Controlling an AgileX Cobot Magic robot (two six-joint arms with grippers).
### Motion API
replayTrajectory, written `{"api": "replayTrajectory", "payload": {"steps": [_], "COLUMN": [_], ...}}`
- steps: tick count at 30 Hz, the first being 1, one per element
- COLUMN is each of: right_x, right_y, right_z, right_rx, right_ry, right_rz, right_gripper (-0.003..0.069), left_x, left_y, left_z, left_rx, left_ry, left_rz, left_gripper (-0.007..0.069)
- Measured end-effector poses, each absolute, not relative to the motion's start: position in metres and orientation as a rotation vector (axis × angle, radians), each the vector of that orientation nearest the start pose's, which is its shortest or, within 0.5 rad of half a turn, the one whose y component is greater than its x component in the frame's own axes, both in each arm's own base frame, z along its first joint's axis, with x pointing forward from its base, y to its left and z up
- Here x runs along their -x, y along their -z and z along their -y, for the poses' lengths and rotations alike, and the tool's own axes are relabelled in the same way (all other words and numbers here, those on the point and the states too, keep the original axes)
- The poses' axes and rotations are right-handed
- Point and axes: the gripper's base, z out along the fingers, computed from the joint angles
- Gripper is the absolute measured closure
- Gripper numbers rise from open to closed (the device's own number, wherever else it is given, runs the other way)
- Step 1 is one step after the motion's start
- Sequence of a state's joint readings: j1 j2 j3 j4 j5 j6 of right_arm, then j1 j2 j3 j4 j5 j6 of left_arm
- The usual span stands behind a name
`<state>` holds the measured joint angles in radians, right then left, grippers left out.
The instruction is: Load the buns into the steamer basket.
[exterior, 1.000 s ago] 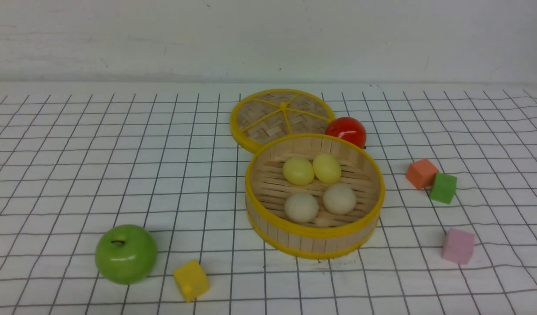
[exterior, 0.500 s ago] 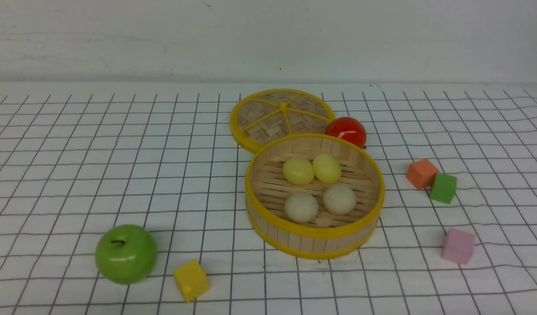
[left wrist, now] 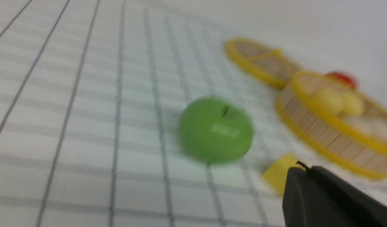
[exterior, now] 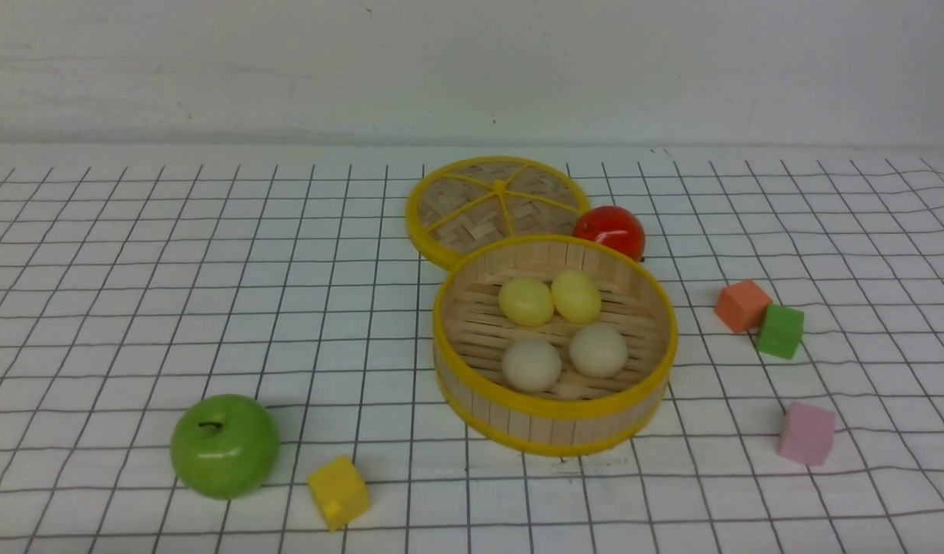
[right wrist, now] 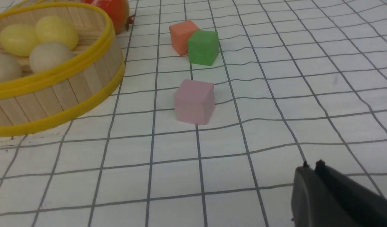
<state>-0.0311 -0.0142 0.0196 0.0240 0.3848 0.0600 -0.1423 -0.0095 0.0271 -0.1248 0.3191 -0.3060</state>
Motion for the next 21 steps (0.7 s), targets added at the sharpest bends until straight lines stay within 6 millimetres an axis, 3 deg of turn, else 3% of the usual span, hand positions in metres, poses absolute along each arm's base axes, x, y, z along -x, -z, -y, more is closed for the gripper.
{"api": "replayTrajectory", "payload": {"steps": [2,21], "right_x": [-0.0520,-0.0520], "right_y": [-0.1728,-0.1728], "right_z": [0.0008,0.0008], "right_rx": [-0.100,-0.100], "right_ry": [-0.044,-0.044], "right_rz": [-1.871,-1.871], "right_gripper": [0.0638,0.0612], "left_x": [-0.0517,-0.0521], "left_y": [-0.1692,-0.1703], "left_z": [0.0098,0.0093], "left_rx": [0.263,0.303], "left_ry": [0.407,0.428], "left_rz": [-1.886,-1.869], "left_gripper": [0.0638,0.0638]}}
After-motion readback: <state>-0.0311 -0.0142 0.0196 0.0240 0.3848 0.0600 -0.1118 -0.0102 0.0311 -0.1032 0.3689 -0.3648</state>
